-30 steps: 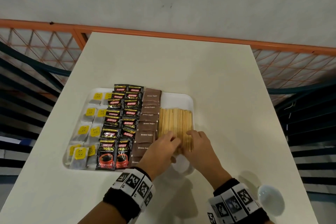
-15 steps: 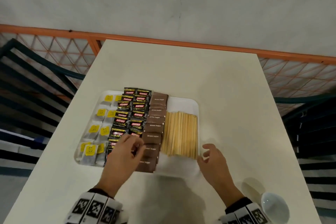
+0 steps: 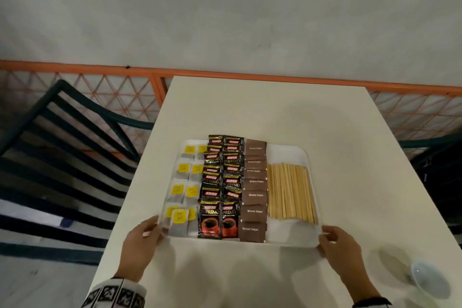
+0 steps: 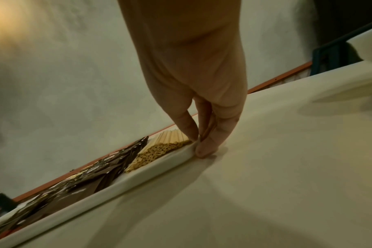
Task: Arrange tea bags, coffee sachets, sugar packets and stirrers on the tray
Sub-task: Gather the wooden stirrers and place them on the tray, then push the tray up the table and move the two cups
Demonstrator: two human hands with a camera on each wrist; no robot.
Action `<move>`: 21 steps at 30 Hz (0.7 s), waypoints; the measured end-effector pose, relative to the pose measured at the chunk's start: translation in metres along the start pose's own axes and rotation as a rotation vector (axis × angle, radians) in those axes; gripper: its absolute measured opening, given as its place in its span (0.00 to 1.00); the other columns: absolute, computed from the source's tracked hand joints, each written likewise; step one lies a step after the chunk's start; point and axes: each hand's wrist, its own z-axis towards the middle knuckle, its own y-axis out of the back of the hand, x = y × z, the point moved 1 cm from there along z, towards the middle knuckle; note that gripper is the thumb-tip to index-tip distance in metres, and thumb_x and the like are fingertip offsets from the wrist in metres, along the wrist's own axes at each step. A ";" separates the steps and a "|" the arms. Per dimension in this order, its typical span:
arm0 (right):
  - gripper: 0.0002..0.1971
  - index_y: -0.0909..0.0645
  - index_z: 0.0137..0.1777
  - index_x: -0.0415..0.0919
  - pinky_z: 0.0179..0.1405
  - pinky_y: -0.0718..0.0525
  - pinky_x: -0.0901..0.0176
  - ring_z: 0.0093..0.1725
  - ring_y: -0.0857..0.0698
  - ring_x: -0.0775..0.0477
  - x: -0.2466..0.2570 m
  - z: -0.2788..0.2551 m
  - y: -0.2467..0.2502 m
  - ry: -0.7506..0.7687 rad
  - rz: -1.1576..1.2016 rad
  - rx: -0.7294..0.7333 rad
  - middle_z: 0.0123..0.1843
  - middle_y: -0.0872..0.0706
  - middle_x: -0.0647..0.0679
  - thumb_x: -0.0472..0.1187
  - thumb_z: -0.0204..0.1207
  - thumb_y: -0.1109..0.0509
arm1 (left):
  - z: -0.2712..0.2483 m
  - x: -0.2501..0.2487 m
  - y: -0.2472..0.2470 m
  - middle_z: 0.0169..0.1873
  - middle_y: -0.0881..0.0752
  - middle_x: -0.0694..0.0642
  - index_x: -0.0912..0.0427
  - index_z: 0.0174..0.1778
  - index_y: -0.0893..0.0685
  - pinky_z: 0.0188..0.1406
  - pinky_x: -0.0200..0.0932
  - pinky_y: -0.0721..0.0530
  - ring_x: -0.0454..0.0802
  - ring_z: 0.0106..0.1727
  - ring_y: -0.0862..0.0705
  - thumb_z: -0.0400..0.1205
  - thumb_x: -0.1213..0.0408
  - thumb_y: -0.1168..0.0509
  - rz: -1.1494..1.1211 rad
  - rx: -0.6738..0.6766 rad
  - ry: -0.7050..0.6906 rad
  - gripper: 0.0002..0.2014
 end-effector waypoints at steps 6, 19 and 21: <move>0.12 0.16 0.56 0.36 0.46 0.17 0.53 0.43 0.13 0.41 0.002 0.001 -0.004 -0.042 0.038 -0.025 0.47 0.11 0.39 0.31 0.75 0.36 | 0.011 0.006 0.008 0.45 0.14 0.62 0.70 0.59 0.16 0.53 0.47 0.17 0.57 0.46 0.16 0.80 0.76 0.36 -0.016 0.019 0.006 0.12; 0.12 0.15 0.55 0.35 0.55 0.15 0.42 0.46 0.13 0.37 0.041 0.057 -0.007 0.027 0.051 -0.062 0.45 0.10 0.38 0.30 0.74 0.36 | 0.059 -0.029 -0.013 0.48 0.12 0.59 0.61 0.58 0.14 0.58 0.50 0.20 0.56 0.52 0.16 0.78 0.76 0.35 0.021 0.027 -0.053 0.14; 0.13 0.15 0.55 0.35 0.56 0.16 0.42 0.46 0.13 0.36 0.051 0.071 -0.009 0.046 0.049 -0.058 0.46 0.10 0.37 0.30 0.74 0.36 | 0.072 -0.036 -0.018 0.45 0.12 0.55 0.57 0.55 0.13 0.60 0.52 0.20 0.56 0.52 0.16 0.78 0.74 0.34 0.037 0.008 -0.059 0.13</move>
